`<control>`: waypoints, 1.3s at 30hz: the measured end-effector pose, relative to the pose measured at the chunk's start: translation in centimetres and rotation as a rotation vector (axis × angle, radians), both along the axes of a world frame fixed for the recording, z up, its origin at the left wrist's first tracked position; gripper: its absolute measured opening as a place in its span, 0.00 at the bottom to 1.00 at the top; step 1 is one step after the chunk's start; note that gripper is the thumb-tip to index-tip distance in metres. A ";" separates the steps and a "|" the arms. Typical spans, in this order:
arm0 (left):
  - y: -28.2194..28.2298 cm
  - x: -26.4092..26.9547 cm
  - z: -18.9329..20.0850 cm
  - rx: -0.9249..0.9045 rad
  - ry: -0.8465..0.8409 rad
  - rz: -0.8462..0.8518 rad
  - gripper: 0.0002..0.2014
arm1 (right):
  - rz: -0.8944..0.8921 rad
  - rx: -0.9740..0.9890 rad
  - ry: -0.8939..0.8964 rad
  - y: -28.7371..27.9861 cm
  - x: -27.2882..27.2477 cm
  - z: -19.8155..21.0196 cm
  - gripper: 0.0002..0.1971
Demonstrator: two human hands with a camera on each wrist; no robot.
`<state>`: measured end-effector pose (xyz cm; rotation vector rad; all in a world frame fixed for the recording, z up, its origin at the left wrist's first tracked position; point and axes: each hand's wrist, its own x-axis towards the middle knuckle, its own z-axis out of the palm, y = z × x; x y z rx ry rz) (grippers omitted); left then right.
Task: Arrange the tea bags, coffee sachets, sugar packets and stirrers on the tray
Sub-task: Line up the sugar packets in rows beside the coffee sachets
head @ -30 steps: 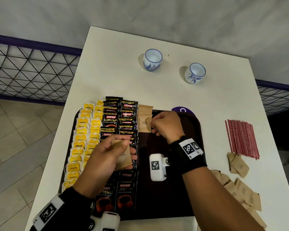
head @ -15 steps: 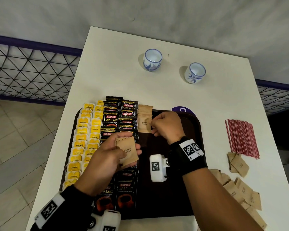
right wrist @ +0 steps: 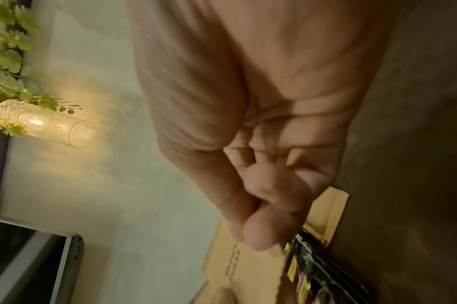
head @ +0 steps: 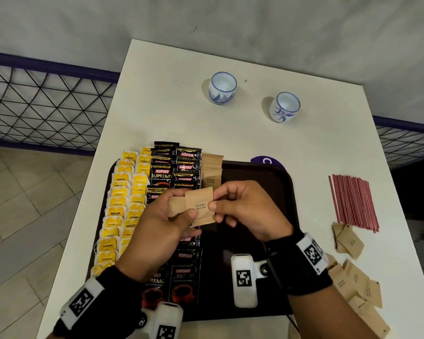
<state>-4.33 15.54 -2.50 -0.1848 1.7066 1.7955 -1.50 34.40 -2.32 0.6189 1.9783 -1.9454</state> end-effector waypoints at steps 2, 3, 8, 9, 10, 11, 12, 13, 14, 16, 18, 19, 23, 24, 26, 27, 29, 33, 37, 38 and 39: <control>0.0 0.0 0.1 -0.007 -0.011 0.006 0.11 | -0.027 0.008 0.006 0.2 -0.1 0.0 0.05; 0.0 -0.1 0.2 0.007 -0.033 0.011 0.10 | -0.057 0.006 0.009 0.5 -0.2 0.0 0.06; -1.0 -0.5 0.2 0.084 -0.146 0.041 0.12 | -0.234 0.044 -0.016 3.3 -1.0 -0.1 0.03; -1.2 -0.4 0.2 0.085 -0.151 0.048 0.13 | -0.245 0.070 -0.031 3.7 -1.2 -0.4 0.03; -1.3 -0.3 0.1 0.081 -0.147 0.054 0.13 | -0.247 0.092 -0.049 3.8 -1.5 -0.8 0.03; -1.4 -0.2 0.1 0.075 -0.138 0.056 0.12 | -0.244 0.110 -0.066 3.9 -1.7 -1.1 0.03; -1.3 0.0 0.1 0.071 -0.126 0.053 0.12 | -0.237 0.123 -0.080 3.8 -1.9 -1.4 0.03; -1.3 0.1 0.1 0.068 -0.112 0.048 0.12 | -0.226 0.132 -0.088 3.6 -2.2 -1.7 0.03; -1.3 0.3 0.2 0.066 -0.099 0.043 0.11 | -0.216 0.137 -0.093 3.4 -2.4 -1.9 0.04; -1.2 0.4 0.2 0.057 -0.074 0.035 0.11 | -0.203 0.146 -0.096 3.0 -2.8 -2.3 0.06; -1.3 0.4 0.2 0.039 -0.047 0.031 0.10 | -0.194 0.159 -0.104 2.6 -3.1 -2.6 0.06; -1.3 0.5 0.2 0.030 -0.037 0.036 0.09 | -0.191 0.164 -0.108 2.5 -3.2 -2.7 0.06; -1.7 0.6 -0.1 0.013 -0.041 0.071 0.08 | -0.194 0.183 -0.129 2.1 -3.5 -2.9 0.07; -1.8 0.6 -0.2 0.010 -0.043 0.070 0.08 | -0.196 0.190 -0.135 2.0 -3.5 -2.9 0.07; -1.8 0.6 -0.2 0.008 -0.044 0.065 0.08 | -0.203 0.207 -0.145 1.9 -3.6 -3.0 0.07; -1.7 0.6 -0.2 0.008 -0.045 0.063 0.08 | -0.206 0.220 -0.150 1.8 -3.6 -3.0 0.07; -1.6 0.7 -0.2 0.007 -0.047 0.059 0.08 | -0.209 0.261 -0.163 1.8 -3.6 -3.1 0.06; -1.5 0.7 -0.2 0.002 -0.045 0.050 0.08 | -0.216 0.330 -0.188 1.6 -3.7 -3.5 0.05; -1.6 0.6 -0.3 -0.011 -0.039 0.050 0.08 | -0.222 0.379 -0.195 1.3 -3.7 -3.5 0.04; -1.6 0.6 -0.3 -0.015 -0.036 0.052 0.08 | -0.222 0.395 -0.194 1.3 -3.7 -3.5 0.04; -1.6 0.6 -0.3 -0.016 -0.033 0.054 0.08 | -0.224 0.406 -0.192 1.2 -3.7 -3.5 0.04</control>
